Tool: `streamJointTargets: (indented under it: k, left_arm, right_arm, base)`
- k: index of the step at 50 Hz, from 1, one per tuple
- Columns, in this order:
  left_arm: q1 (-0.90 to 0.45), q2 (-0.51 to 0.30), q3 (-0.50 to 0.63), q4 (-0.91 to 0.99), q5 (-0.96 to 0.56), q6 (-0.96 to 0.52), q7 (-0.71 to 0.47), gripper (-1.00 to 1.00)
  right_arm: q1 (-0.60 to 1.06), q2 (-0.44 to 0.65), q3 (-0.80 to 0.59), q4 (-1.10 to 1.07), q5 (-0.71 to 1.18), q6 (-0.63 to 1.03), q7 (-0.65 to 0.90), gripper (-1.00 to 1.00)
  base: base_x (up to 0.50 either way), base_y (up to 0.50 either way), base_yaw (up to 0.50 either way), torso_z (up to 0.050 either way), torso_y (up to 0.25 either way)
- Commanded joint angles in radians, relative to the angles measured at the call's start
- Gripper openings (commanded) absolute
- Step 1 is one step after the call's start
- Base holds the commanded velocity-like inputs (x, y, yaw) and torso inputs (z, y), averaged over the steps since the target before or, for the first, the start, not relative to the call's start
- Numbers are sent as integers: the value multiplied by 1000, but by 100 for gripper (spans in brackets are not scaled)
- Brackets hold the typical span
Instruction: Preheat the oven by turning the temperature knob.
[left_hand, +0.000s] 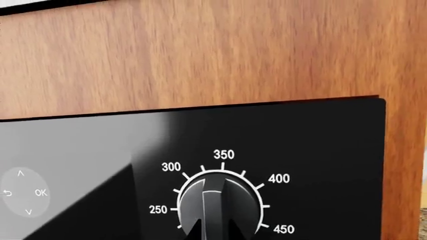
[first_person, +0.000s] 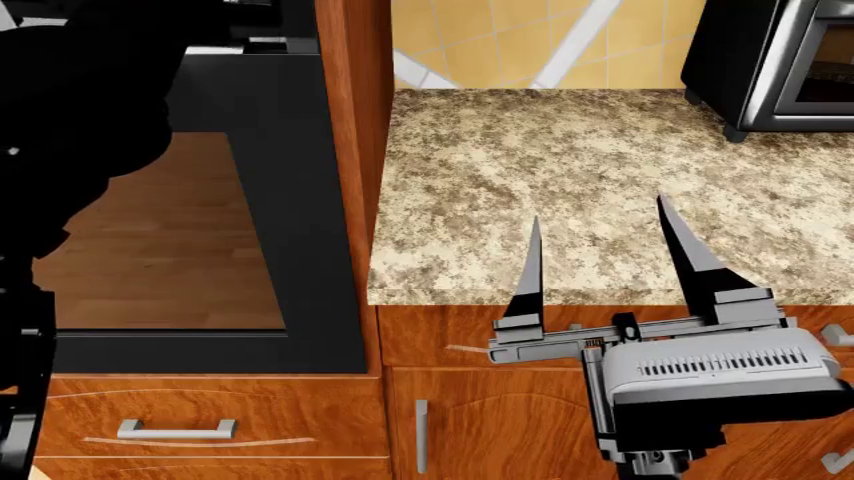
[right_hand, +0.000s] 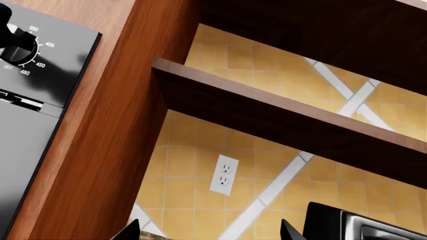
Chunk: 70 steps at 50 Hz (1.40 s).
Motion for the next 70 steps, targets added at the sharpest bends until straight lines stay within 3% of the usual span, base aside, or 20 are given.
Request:
streamJointTargets:
  k: [1, 34, 70]
  left_arm:
    - [-4, -1, 5, -3, 7, 7, 2, -100]
    - [-1, 19, 25, -62, 10, 23, 32, -100]
    - [15, -35, 243, -17, 192, 90, 105, -100]
  right_arm:
    - [0, 3, -2, -1, 2, 1, 3, 100]
    - [1, 10, -10, 8, 8, -5, 14, 100]
    - [2, 18, -19, 4, 8, -6, 25, 100]
  base:
    - [0, 0, 0, 0, 0]
    - [0, 0, 0, 0, 0]
    - [0, 0, 0, 0, 0]
